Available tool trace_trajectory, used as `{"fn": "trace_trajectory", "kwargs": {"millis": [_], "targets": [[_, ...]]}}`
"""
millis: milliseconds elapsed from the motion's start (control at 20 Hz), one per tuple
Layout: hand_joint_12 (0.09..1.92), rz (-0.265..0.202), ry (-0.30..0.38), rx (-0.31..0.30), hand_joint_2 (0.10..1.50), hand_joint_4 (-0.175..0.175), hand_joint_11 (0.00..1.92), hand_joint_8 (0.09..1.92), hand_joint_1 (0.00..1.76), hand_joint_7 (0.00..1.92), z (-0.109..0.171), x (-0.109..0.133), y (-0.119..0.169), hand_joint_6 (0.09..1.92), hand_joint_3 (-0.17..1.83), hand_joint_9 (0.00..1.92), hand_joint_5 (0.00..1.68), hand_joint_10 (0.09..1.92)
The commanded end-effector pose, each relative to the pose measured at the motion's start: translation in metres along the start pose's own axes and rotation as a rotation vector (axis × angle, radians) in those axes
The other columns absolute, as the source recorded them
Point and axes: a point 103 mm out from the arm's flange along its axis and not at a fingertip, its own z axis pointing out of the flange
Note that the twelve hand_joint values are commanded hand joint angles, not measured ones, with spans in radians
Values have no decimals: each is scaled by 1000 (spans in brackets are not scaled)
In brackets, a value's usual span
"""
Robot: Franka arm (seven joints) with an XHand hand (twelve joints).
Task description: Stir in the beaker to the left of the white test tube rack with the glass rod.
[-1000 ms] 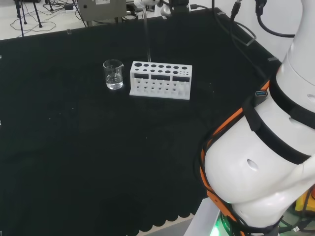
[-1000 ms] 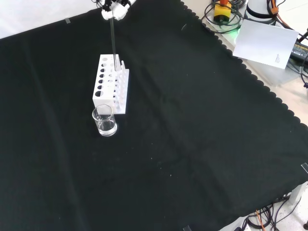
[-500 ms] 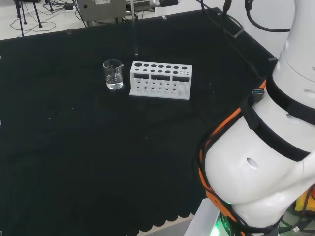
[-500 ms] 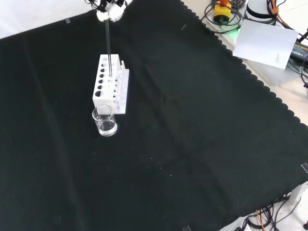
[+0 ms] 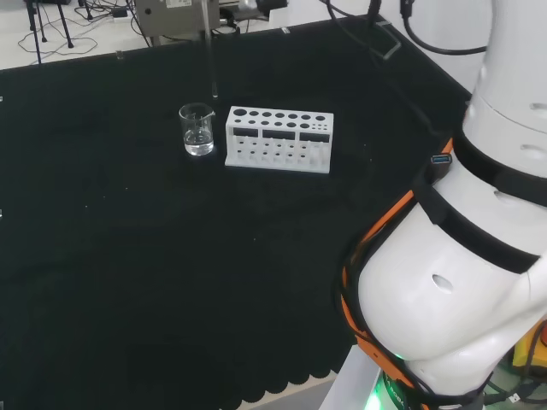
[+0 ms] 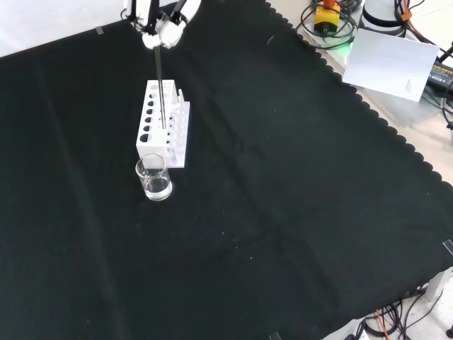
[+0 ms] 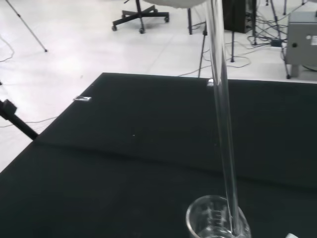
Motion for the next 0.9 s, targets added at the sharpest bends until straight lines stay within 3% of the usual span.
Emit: {"fn": "trace_trajectory", "kwargs": {"millis": [50, 450, 900], "targets": [[763, -188, 90, 36, 1122, -175, 1184, 1055, 1302, 1158, 23, 21, 39, 283, -175, 1754, 1233, 620], [762, -164, 79, 64, 1122, -175, 1186, 1058, 1302, 1156, 39, 10, 64, 283, -175, 1756, 1232, 623], [760, -139, 83, 69, 1123, -175, 1189, 1060, 1302, 1155, 45, -15, 72, 283, -175, 1757, 1232, 625]]}}
